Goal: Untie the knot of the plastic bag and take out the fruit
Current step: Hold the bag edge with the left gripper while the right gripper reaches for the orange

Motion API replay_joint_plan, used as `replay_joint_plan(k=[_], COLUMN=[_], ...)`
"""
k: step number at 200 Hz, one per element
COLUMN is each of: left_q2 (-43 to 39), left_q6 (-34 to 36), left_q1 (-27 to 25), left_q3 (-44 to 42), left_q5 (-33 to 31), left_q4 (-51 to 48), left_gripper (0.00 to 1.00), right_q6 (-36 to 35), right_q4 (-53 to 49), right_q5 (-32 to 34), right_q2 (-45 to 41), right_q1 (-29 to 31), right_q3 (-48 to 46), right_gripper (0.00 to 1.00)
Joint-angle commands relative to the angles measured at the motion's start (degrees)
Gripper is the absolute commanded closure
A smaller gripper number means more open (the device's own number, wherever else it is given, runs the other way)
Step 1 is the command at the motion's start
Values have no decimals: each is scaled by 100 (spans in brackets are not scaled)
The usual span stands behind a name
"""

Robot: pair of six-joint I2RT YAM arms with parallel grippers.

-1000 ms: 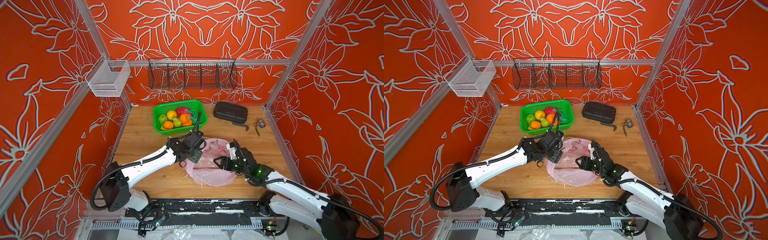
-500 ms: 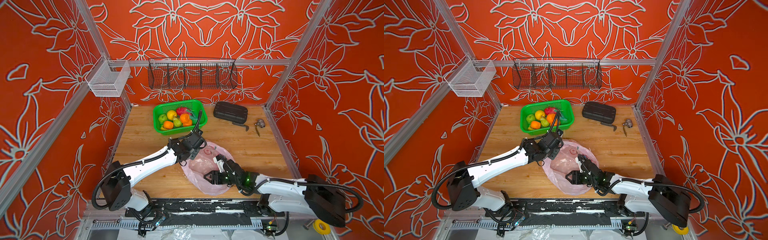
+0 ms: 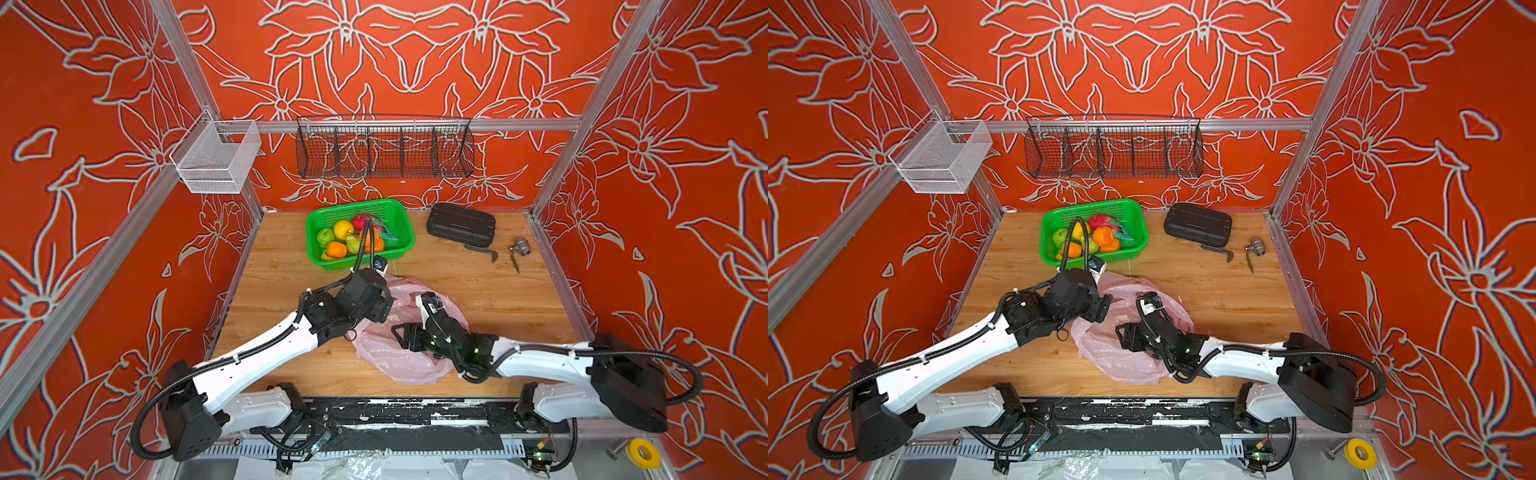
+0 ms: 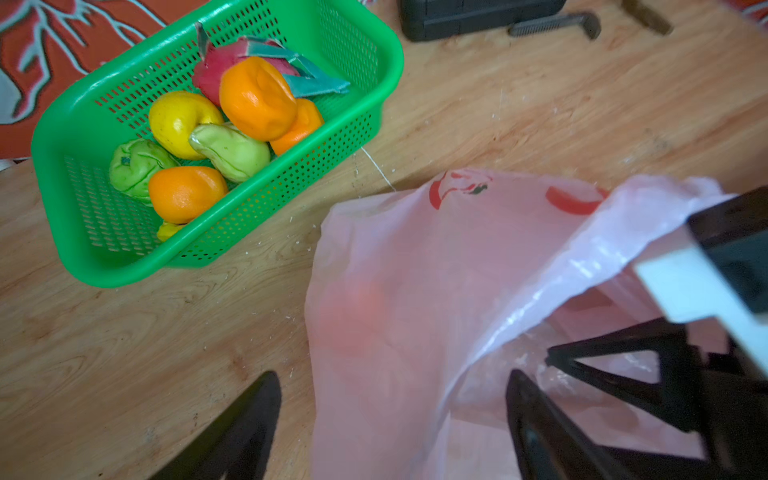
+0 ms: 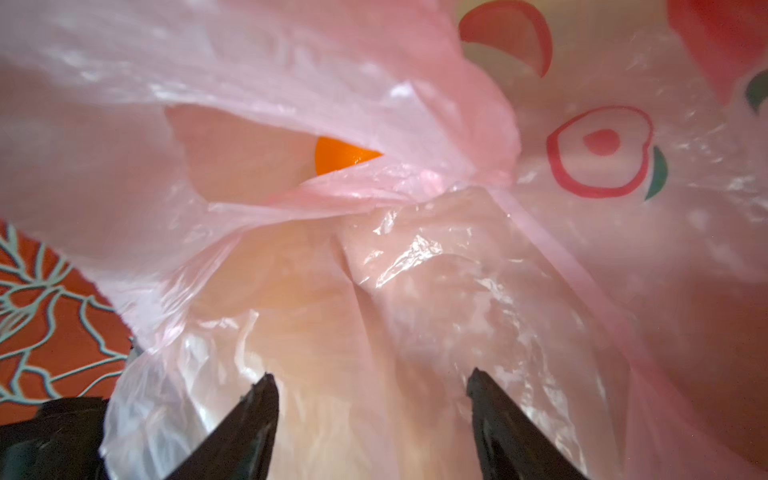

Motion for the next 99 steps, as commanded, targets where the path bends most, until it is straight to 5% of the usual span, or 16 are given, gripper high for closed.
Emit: replay_joint_plan(k=[1, 46, 99], left_q2=[-267, -126, 742], left_q6=[-542, -1211, -1473], left_q1=[682, 2179, 2890], left_q3=[-114, -473, -844], left_q5=[485, 1666, 2251], left_q4=[61, 191, 885], left_gripper=[16, 36, 41], right_q6=[-290, -618, -1268], right_q4=[408, 959, 1430], right_q5=[433, 643, 770], right_q2=[366, 1081, 1673], right_q1=[27, 27, 27], right_q3=[288, 528, 755], right_gripper=[28, 35, 37])
